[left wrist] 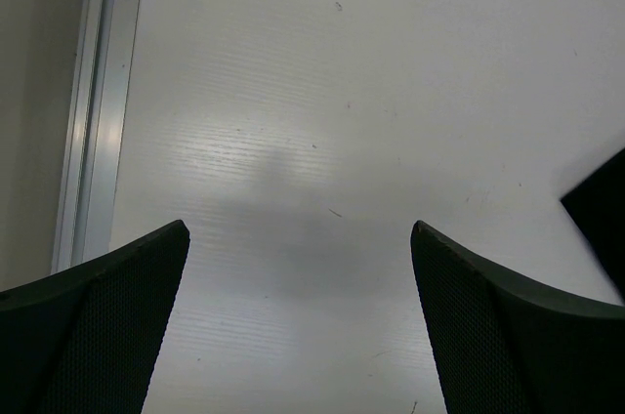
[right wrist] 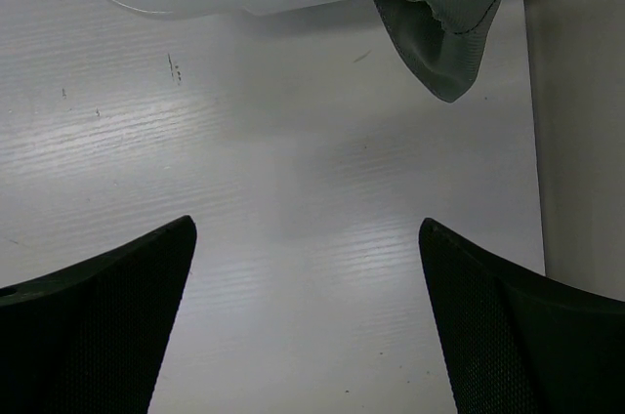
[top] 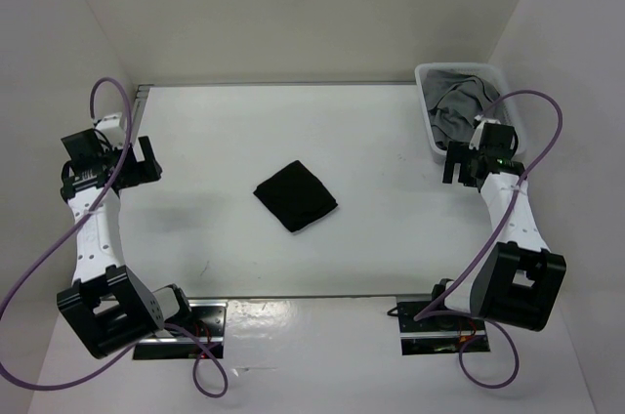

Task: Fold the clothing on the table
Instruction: Fold the skirt

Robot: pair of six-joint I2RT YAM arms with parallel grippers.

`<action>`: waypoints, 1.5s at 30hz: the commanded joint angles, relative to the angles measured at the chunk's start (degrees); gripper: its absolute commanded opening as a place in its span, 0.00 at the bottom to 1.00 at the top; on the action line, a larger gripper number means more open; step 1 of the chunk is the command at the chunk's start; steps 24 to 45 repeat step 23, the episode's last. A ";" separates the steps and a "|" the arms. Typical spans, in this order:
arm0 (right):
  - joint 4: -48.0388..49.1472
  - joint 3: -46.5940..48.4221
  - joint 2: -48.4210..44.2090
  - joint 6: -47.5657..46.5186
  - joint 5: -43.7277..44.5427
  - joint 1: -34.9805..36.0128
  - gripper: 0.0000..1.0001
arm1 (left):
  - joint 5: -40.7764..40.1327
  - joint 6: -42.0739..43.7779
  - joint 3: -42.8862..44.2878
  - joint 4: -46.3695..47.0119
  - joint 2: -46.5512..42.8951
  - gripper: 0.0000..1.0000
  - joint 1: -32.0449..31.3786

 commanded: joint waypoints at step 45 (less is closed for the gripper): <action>1.83 0.14 -1.06 -1.65 -0.31 -0.95 0.99 | 1.89 -0.33 -1.08 1.97 -1.50 1.00 0.29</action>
